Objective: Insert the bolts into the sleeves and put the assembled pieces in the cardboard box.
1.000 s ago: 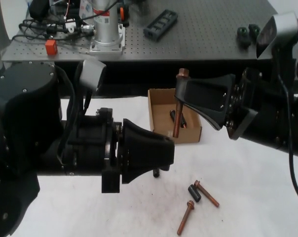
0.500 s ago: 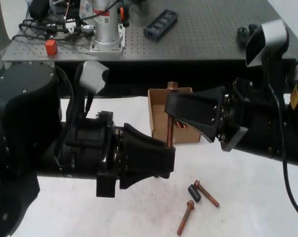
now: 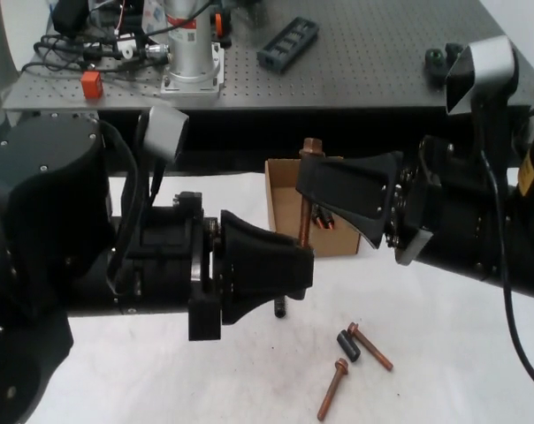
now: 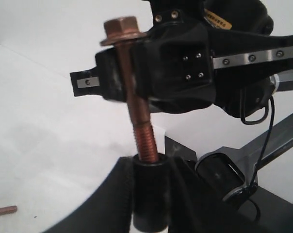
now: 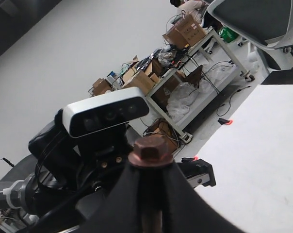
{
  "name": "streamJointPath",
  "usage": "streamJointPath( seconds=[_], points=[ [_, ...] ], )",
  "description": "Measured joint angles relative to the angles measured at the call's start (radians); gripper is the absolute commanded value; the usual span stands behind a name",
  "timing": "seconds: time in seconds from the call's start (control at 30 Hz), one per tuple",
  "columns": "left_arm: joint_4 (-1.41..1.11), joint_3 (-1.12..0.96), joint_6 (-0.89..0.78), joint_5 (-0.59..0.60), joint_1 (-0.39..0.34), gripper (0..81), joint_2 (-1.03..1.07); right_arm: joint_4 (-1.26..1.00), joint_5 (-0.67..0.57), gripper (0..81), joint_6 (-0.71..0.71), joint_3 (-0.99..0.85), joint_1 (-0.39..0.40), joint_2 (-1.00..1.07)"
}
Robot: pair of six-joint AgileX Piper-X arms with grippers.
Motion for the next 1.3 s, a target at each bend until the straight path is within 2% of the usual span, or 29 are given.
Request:
streamJointPath(
  seconds=[0.03, 0.17, 0.2, 0.37, 0.43, 0.47, 0.53, 0.63, 0.77, 0.9, 1.0, 1.1, 1.17, 1.23, 1.27, 1.3],
  points=[
    [0.000, 0.000, 0.000, -0.003, 0.000, 0.6, 0.000, 0.000, 0.000, 9.7, -0.008, 0.000, 0.000, 0.000],
    [-0.024, 0.000, 0.030, -0.041, 0.000, 0.6, 0.000, 0.013, -0.012, 40.9, -0.032, 0.000, 0.000, 0.000],
    [-0.026, 0.000, 0.030, -0.043, 0.000, 0.6, 0.000, 0.024, -0.016, 43.5, -0.039, 0.000, 0.002, 0.000],
    [-0.040, 0.000, 0.108, -0.117, 0.000, 0.6, 0.000, 0.049, -0.031, 41.6, -0.047, 0.000, -0.040, -0.005],
    [-0.040, -0.003, 0.121, -0.179, 0.000, 0.6, 0.000, 0.094, -0.039, 41.6, -0.067, 0.000, -0.099, -0.025],
    [-0.043, -0.006, 0.132, -0.211, 0.000, 0.6, 0.000, 0.164, -0.053, 41.6, -0.113, 0.000, -0.174, -0.057],
    [-0.046, -0.013, 0.149, -0.238, 0.000, 0.6, 0.005, 0.245, -0.063, 41.6, -0.165, 0.000, -0.248, -0.101],
    [-0.100, -0.039, 0.219, -0.285, 0.000, 0.6, 0.036, 0.343, -0.066, 41.6, -0.223, 0.000, -0.331, -0.158],
    [-0.250, -0.074, 0.238, -0.406, 0.000, 0.6, 0.115, 0.444, -0.070, 41.6, -0.272, 0.000, -0.396, -0.207],
    [-0.142, -0.202, 0.153, -0.547, 0.000, 0.6, 0.229, 0.571, -0.052, 41.6, -0.313, 0.000, -0.464, -0.238],
    [-0.001, -0.312, 0.128, -0.595, 0.000, 0.6, 0.315, 0.731, 0.034, 41.6, -0.378, 0.000, -0.484, -0.241],
    [0.223, -0.525, 0.114, -0.642, 0.000, 0.6, 0.478, 0.886, 0.158, 41.6, -0.432, 0.000, -0.482, -0.241],
    [0.299, -0.610, 0.114, -0.650, 0.000, 0.6, 0.544, 1.004, 0.256, 41.6, -0.451, 0.000, -0.453, -0.241],
    [0.436, -0.792, 0.124, -0.662, 0.000, 0.6, 0.681, 1.073, 0.310, 40.5, -0.457, 0.000, -0.429, -0.241],
    [0.450, -0.792, 0.124, -0.663, 0.000, 0.6, 0.735, 1.073, 0.317, 39.4, -0.457, 0.000, -0.427, -0.241],
    [0.511, -0.884, 0.132, -0.672, 0.000, 0.6, 0.801, 1.105, 0.345, 38.0, -0.458, 0.000, -0.415, -0.241]
  ],
)
